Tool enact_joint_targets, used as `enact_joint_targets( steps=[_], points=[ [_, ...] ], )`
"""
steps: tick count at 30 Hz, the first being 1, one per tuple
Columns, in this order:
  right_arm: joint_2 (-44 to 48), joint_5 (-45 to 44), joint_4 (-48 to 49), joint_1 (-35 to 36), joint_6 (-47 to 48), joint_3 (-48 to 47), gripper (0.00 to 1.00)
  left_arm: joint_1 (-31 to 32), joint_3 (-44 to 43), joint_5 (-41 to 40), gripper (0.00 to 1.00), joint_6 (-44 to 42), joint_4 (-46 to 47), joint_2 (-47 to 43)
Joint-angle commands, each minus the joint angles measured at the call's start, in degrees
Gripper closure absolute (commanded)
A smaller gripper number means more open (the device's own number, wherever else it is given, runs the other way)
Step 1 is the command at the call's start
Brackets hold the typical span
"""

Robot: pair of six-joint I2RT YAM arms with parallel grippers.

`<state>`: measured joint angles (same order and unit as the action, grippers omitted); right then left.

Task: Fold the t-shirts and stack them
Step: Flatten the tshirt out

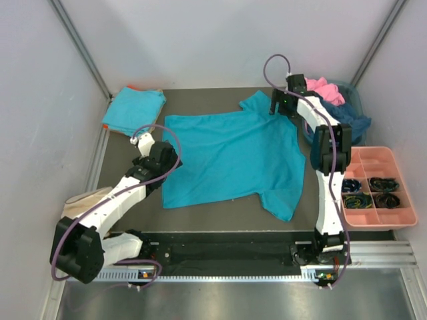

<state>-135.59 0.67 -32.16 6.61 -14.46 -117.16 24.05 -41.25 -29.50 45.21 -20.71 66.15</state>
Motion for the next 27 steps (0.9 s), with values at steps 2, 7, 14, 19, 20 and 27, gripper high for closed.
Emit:
enact_joint_targets(
  steps=[2, 7, 14, 19, 20, 27],
  points=[
    [12.80, 12.31, 10.17, -0.28, -1.80, 2.90, 0.10, 0.12, -3.31, -3.81, 0.01, -1.97, 1.28, -0.76],
    [19.03, 19.10, 11.60, 0.77, -3.73, 7.64, 0.06, 0.12, -2.52, -2.59, 0.01, -1.00, 2.60, -0.06],
    [33.07, 15.18, 13.71, 6.65, -5.93, 26.00, 0.05, 0.12, -2.42, -0.04, 0.01, -1.88, 5.15, 1.79],
    [43.46, 8.31, 12.56, 10.26, -8.12, 39.89, 0.04, 0.12, -4.09, -2.40, 0.01, -4.16, 5.50, 2.49],
    [45.22, 6.21, 12.39, 10.87, -8.83, 41.74, 0.04, 0.12, -4.44, -3.19, 0.01, -4.78, 5.85, 2.41],
    [59.81, -7.60, 8.53, 15.80, -11.29, 57.90, 0.03, -1.11, -10.24, -8.91, 0.01, -10.40, 6.21, 1.62]
  ],
)
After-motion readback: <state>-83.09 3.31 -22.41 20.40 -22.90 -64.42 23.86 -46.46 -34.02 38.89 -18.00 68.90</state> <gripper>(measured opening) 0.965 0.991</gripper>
